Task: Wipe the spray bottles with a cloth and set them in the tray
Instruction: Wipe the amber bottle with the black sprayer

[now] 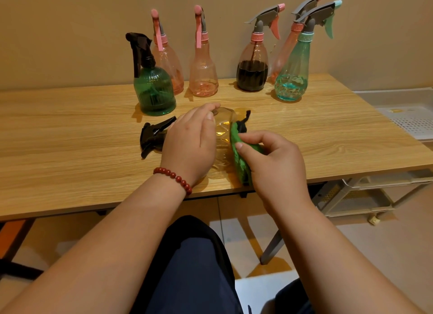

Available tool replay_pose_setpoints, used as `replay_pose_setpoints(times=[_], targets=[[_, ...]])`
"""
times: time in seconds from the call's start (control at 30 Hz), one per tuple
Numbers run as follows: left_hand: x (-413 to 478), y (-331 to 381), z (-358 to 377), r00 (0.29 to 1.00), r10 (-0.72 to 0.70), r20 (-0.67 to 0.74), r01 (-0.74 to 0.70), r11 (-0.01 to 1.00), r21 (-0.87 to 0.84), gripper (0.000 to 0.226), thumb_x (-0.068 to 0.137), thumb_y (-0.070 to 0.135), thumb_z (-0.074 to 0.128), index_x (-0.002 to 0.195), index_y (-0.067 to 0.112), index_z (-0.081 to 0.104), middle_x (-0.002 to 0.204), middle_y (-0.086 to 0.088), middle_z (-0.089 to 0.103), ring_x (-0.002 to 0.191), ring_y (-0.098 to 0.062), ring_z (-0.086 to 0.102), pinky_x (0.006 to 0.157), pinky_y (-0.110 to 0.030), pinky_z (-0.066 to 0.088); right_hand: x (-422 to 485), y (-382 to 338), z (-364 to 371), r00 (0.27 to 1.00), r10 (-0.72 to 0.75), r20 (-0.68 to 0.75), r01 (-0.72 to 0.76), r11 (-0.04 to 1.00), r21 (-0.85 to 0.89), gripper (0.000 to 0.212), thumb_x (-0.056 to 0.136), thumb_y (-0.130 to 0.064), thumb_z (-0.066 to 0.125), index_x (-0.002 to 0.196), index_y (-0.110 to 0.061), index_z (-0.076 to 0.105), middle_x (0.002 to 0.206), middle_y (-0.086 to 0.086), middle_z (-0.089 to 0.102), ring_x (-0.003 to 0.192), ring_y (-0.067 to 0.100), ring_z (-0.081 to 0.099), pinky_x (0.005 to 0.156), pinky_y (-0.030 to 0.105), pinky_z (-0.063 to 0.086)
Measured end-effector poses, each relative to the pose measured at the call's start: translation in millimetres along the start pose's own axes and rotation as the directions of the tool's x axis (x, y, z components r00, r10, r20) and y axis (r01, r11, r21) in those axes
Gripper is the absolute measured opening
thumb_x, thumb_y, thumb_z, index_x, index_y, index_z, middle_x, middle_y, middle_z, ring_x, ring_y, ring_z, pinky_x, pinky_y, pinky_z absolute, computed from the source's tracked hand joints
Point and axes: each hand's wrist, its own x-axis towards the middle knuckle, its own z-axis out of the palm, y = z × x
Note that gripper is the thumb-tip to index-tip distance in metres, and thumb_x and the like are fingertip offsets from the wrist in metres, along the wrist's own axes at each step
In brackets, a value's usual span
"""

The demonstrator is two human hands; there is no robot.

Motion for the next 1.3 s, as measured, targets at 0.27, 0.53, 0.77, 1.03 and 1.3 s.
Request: replay_pose_setpoints(times=[0.27, 0.53, 0.77, 1.03, 1.3], targets=[[-1.2, -0.8, -0.5, 1.0, 0.0, -0.006, 0.0, 1.0, 0.003, 0.053, 0.097, 0.032, 0.018, 0.132, 0.014, 0.055, 0.125, -0.002, 0.061, 0.117, -0.014, 0.052, 0.1, -0.034, 0.042, 30.8, 2.7, 1.4, 0.996, 0.083, -0.037, -0.089, 0.974, -0.21, 0.007, 0.089, -0.022, 0.067, 0.088, -0.029, 0.069, 0.082, -0.022, 0.054, 0.079, -0.002, 0.054, 0.054, 0.008, 0.043], [0.9, -0.3, -0.1, 1.0, 0.0, -0.011, 0.0, 1.0, -0.004, 0.051, 0.098, 0.03, 0.02, 0.131, 0.013, 0.056, 0.122, -0.002, 0.063, 0.114, -0.013, 0.054, 0.099, -0.036, 0.044, 34.0, -18.5, 9.8, 0.979, -0.176, -0.103, 0.171, 0.984, -0.054, 0.014, 0.086, -0.018, 0.07, 0.089, -0.032, 0.07, 0.089, -0.019, 0.065, 0.09, -0.004, 0.061, 0.076, 0.007, 0.047], [2.2, -2.7, 1.9, 1.0, 0.012, -0.028, -0.012, 1.0, 0.006, 0.058, 0.095, 0.036, 0.015, 0.13, 0.015, 0.057, 0.121, -0.001, 0.063, 0.114, -0.015, 0.055, 0.098, -0.043, 0.045, 35.1, -2.3, 7.7, 0.996, -0.011, -0.084, 0.002, 0.994, -0.109, 0.01, 0.086, -0.022, 0.071, 0.086, -0.032, 0.071, 0.08, -0.026, 0.06, 0.086, -0.003, 0.059, 0.069, 0.012, 0.048], [0.4, -2.5, 1.9, 0.999, 0.014, -0.039, -0.015, 1.0, -0.001, 0.058, 0.095, 0.036, 0.016, 0.129, 0.015, 0.057, 0.12, -0.001, 0.064, 0.112, -0.014, 0.055, 0.097, -0.04, 0.045, 42.3, 1.4, 11.0, 0.995, 0.012, -0.099, -0.026, 0.99, -0.139, 0.01, 0.088, -0.021, 0.068, 0.087, -0.03, 0.07, 0.085, -0.022, 0.062, 0.088, -0.003, 0.059, 0.069, 0.011, 0.049], [0.1, -4.3, 2.5, 0.999, 0.013, -0.048, -0.013, 1.0, -0.006, 0.051, 0.098, 0.031, 0.02, 0.129, 0.014, 0.057, 0.12, -0.002, 0.064, 0.113, -0.015, 0.055, 0.097, -0.041, 0.045, 35.6, -8.1, 7.4, 0.995, -0.058, -0.079, 0.054, 0.997, -0.047, 0.013, 0.085, -0.021, 0.071, 0.085, -0.034, 0.07, 0.084, -0.022, 0.066, 0.09, -0.003, 0.062, 0.075, 0.014, 0.05]])
